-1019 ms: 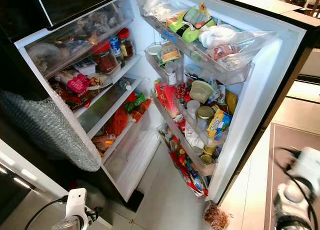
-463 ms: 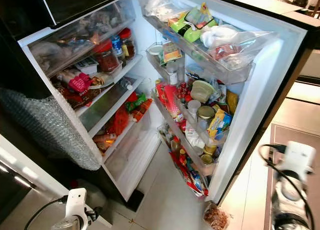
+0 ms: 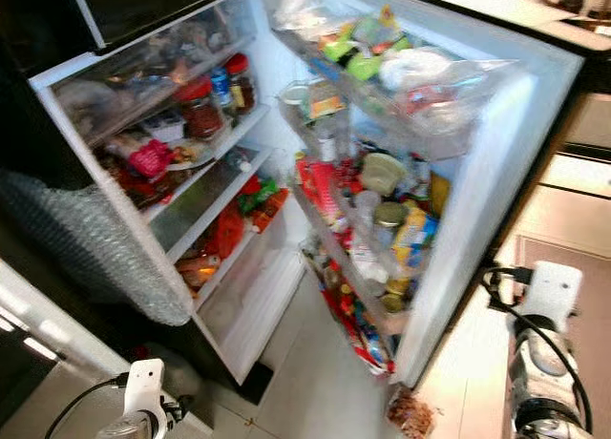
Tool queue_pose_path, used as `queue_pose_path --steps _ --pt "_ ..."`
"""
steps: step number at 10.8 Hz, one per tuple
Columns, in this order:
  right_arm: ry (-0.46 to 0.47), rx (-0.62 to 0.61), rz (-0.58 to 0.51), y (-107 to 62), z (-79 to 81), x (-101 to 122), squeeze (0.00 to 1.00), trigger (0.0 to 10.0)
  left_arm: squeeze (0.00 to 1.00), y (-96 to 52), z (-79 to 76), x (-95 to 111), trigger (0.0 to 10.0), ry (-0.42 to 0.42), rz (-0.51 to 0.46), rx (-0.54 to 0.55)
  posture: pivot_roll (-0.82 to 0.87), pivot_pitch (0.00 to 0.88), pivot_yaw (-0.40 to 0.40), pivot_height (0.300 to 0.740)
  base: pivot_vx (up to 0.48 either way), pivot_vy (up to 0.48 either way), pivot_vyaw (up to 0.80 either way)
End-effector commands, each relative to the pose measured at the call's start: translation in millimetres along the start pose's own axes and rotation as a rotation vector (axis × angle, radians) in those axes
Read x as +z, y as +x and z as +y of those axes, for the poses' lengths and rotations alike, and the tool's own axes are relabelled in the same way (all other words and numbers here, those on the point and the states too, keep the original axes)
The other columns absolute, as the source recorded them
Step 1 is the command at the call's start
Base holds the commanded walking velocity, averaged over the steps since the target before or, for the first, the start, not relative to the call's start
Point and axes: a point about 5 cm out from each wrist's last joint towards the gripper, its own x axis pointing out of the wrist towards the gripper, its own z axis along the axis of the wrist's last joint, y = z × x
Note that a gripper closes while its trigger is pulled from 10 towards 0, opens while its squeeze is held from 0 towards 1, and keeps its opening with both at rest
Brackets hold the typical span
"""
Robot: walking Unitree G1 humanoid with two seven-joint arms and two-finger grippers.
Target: Restocking fridge
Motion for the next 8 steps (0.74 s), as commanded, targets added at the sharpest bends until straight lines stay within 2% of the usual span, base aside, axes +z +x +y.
queue_pose_path --steps 1,3,4,5,6,7,8 --pt "-0.005 0.091 0.000 4.3 18.4 2.7 0.00 10.0 0.00 -0.6 5.0 -3.1 10.0 0.010 0.014 0.008 0.02 0.000 0.087 0.740 0.000 0.000 0.00" --pt "0.016 0.209 0.005 5.1 34.2 2.2 0.00 10.0 0.00 -0.6 5.1 -3.0 10.0 0.013 0.014 0.008 0.02 0.000 0.087 0.740 0.000 0.000 0.00" --pt "0.018 0.312 0.012 4.3 50.7 0.3 0.00 10.0 0.00 -0.6 5.1 -3.0 10.0 0.017 0.015 0.007 0.02 0.000 0.087 0.740 0.000 0.000 0.00" --pt "0.019 0.365 0.014 3.5 59.4 -0.5 0.00 10.0 0.00 -0.6 5.0 -3.0 10.0 0.019 0.015 0.006 0.02 0.000 0.086 0.740 0.000 0.000 0.00" --pt "0.011 0.492 0.017 0.9 78.1 -1.7 0.00 10.0 0.00 -0.6 4.8 -2.9 10.0 0.021 0.015 0.003 0.02 0.000 0.087 0.740 0.000 0.000 0.00" --pt "0.000 0.667 0.019 -4.9 104.2 -3.1 0.00 10.0 0.00 -0.6 4.7 -2.8 10.0 0.025 0.015 0.002 0.02 0.000 0.087 0.740 0.000 0.000 0.00" --pt "0.006 0.782 0.033 -10.2 121.3 -5.0 0.00 10.0 0.00 -0.6 4.7 -2.8 10.0 0.026 0.015 0.002 0.02 0.000 0.087 0.740 0.000 0.000 0.00"
